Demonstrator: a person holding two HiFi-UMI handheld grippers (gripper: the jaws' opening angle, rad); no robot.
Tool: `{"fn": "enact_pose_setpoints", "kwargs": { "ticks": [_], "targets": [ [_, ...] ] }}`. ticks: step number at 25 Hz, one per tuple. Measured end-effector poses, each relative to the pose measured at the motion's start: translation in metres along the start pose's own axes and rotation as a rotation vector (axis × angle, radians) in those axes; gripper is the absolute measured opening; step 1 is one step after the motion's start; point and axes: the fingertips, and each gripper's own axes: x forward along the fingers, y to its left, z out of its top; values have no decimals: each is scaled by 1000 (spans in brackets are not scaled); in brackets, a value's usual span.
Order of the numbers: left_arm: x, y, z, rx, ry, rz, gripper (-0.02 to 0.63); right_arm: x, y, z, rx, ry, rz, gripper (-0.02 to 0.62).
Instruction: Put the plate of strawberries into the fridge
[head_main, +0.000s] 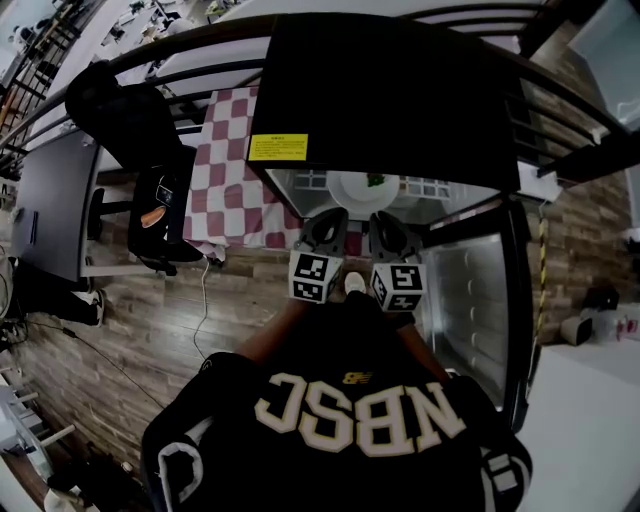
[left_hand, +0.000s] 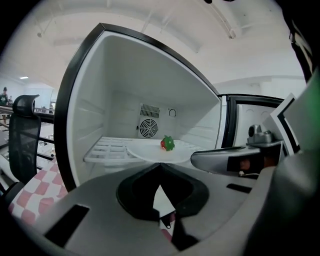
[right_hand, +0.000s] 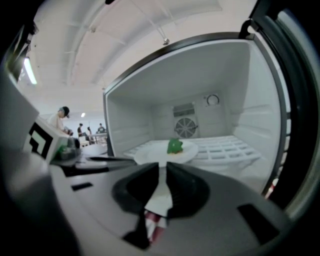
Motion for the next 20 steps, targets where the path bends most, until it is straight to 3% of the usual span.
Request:
{"fn": "enact_pose_setpoints", "kwargs": {
  "ticks": [20],
  "targets": [
    [40, 7, 7, -2, 110, -24, 17, 39, -26, 11, 50, 17, -20, 40]
  ]
}}
